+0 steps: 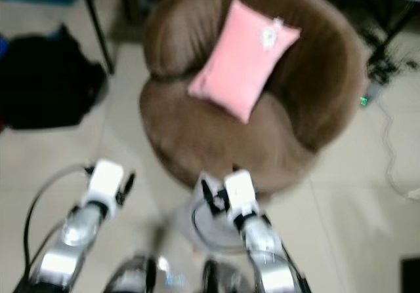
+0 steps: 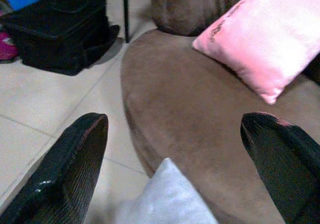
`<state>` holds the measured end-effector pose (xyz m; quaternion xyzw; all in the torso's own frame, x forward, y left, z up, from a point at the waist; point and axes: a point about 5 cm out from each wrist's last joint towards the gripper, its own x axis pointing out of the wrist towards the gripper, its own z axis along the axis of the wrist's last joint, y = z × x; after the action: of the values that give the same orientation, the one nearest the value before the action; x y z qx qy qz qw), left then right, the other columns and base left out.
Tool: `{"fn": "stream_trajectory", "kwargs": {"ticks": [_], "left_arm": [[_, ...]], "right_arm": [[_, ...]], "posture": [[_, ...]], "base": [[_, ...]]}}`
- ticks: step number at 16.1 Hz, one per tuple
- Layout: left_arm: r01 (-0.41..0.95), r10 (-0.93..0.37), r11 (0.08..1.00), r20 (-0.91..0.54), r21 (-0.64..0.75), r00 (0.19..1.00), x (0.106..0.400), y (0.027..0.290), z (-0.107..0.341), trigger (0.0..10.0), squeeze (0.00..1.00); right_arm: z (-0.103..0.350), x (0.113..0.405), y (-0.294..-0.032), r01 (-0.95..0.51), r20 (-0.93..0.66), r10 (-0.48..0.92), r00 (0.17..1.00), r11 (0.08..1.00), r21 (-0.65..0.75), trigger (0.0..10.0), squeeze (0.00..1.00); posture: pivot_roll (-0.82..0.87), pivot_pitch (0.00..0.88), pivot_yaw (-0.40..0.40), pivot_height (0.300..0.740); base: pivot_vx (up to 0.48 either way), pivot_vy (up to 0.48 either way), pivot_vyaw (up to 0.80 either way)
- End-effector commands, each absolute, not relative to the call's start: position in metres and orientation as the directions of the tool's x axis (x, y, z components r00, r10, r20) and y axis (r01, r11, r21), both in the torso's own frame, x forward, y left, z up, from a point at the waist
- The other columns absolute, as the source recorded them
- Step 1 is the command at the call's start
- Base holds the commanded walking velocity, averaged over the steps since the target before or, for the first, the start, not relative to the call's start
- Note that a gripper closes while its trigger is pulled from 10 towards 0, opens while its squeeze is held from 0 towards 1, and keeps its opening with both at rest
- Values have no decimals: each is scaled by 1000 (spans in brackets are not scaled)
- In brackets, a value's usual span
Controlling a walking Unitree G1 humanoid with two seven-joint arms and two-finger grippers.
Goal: Move the pillow to the sofa from floor
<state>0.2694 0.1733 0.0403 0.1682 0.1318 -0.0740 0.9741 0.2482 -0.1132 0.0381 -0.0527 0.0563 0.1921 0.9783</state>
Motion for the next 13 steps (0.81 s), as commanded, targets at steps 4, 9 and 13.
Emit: {"fn": "stream_trajectory", "kwargs": {"ticks": [4, 9, 13], "left_arm": [[244, -152, 901, -267, 359, 952, 267, 161, 41, 10000, 0], [231, -138, 910, -273, 344, 952, 269, 160, 41, 10000, 0], [235, -133, 901, -283, 364, 950, 269, 161, 39, 10000, 0]], "right_arm": [[32, 246, -124, -363, -150, 347, 926, 927, -91, 10000, 0], [34, 246, -120, -368, -137, 354, 925, 925, -92, 10000, 0], [39, 246, -119, -373, -126, 360, 924, 923, -96, 10000, 0]], "posture": [[107, 206, -76, 740], [111, 199, -74, 740], [111, 198, -76, 740]], "base": [[218, -284, 0], [319, -346, 0], [358, -313, 0]]}}
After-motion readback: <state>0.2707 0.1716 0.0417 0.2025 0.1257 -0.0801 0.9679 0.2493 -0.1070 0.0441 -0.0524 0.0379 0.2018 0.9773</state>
